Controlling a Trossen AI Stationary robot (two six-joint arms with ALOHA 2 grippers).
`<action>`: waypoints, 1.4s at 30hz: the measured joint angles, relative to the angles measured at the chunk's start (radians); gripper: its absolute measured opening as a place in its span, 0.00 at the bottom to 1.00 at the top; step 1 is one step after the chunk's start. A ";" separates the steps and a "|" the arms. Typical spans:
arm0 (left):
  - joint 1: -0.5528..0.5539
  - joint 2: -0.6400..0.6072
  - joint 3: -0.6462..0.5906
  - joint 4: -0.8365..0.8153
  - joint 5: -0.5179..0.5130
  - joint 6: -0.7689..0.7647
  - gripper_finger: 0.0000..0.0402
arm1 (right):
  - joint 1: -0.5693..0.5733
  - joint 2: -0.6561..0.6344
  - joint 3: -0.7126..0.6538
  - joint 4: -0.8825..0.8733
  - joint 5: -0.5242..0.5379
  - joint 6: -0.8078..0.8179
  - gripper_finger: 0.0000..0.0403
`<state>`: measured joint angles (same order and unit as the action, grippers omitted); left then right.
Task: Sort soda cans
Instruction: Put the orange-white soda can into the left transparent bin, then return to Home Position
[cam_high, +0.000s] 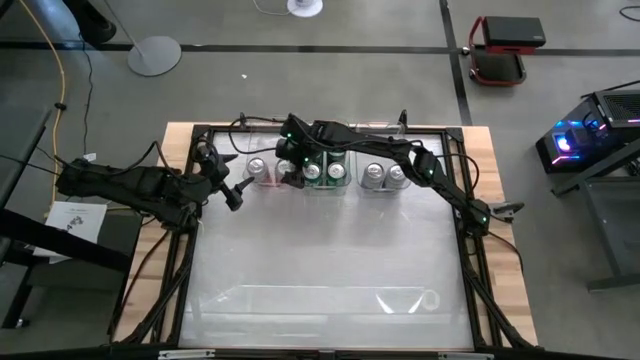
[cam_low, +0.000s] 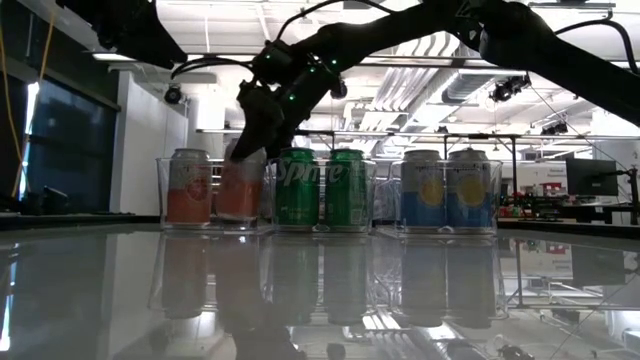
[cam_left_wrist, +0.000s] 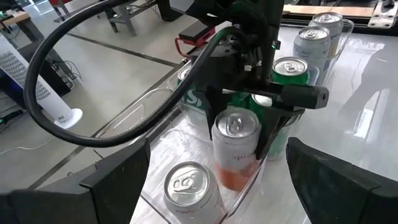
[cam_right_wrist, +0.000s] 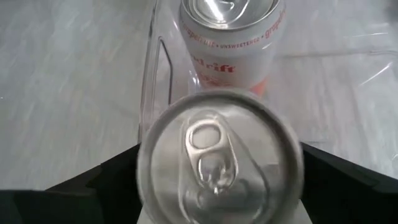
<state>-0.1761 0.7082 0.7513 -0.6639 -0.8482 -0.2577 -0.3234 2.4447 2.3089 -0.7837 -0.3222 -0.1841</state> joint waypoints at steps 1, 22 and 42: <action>0.000 0.000 0.000 -0.001 0.000 0.000 0.88 | -0.003 0.000 0.000 0.000 0.000 0.000 0.85; -0.017 -0.027 -0.001 -0.009 0.039 -0.023 0.88 | 0.017 -0.192 0.000 -0.048 0.130 -0.154 0.85; -0.160 -0.300 -0.045 -0.146 0.042 -0.168 0.88 | 0.077 -0.569 -0.001 -0.590 0.036 -0.023 0.85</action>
<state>-0.3363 0.4079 0.7067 -0.8094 -0.8062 -0.4256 -0.2460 1.8758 2.3077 -1.3738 -0.2859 -0.2075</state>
